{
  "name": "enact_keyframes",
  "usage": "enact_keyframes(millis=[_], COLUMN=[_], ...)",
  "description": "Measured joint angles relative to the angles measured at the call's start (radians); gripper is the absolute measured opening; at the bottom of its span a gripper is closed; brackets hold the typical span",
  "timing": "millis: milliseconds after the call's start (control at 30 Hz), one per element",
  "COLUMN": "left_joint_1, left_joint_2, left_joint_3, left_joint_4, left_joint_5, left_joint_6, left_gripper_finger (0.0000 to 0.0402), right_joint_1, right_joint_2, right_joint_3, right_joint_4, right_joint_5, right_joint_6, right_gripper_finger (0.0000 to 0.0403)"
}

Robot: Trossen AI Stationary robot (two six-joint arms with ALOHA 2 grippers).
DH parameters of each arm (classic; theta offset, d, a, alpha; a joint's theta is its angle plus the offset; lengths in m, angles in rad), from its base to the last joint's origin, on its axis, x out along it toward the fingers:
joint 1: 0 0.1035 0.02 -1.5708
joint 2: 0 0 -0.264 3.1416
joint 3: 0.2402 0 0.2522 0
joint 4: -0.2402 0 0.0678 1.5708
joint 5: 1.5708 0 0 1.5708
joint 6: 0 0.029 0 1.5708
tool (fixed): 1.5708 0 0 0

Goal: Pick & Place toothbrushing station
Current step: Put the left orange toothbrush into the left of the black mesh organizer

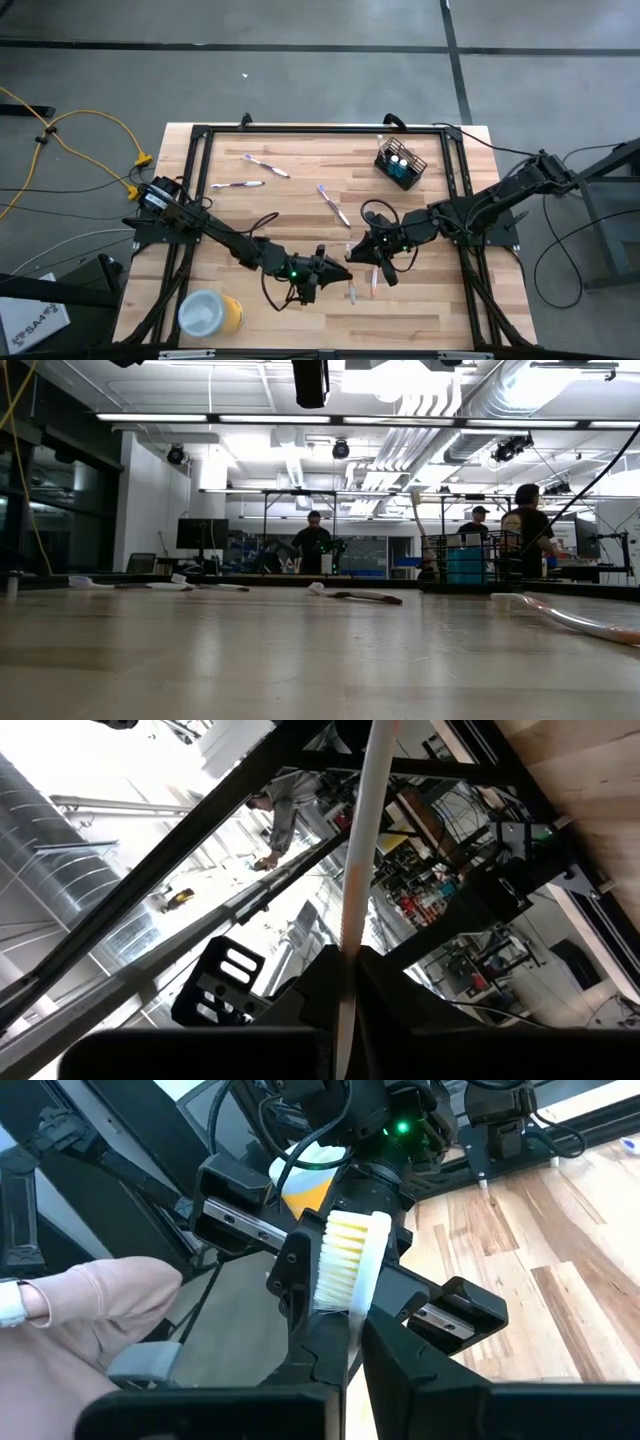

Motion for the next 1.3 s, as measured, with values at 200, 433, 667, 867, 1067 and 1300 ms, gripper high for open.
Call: enact_keyframes(millis=[200,433,667,867,1067,1300], left_joint_1=[0.0,0.0,0.0,0.0,0.0,-0.007], left_joint_2=[0.0,0.0,0.0,0.0,0.0,0.0], left_joint_3=[0.0,0.0,0.0,0.0,0.001,0.002], left_joint_4=[0.002,0.005,-0.001,-0.009,-0.01,-0.015], left_joint_5=[0.0,0.0,0.001,0.001,0.0,-0.007], left_joint_6=[-0.003,-0.033,-0.032,-0.03,-0.045,-0.075], left_gripper_finger=[0.0022,0.0023,0.0024,0.0026,0.0071,0.0108], right_joint_1=[0.0,0.0,0.0,0.0,0.0,0.0], right_joint_2=[0.0,0.0,0.0,0.0,0.0,0.0], right_joint_3=[0.0,0.0,0.0,0.0,0.0,0.0], right_joint_4=[-0.002,-0.002,-0.004,-0.006,-0.006,-0.04], right_joint_5=[0.0,0.0,0.0,-0.001,-0.002,0.017], right_joint_6=[0.003,0.006,0.006,0.006,0.002,0.008], right_gripper_finger=[0.0012,0.0012,0.0011,0.0011,0.0011,0.0011])
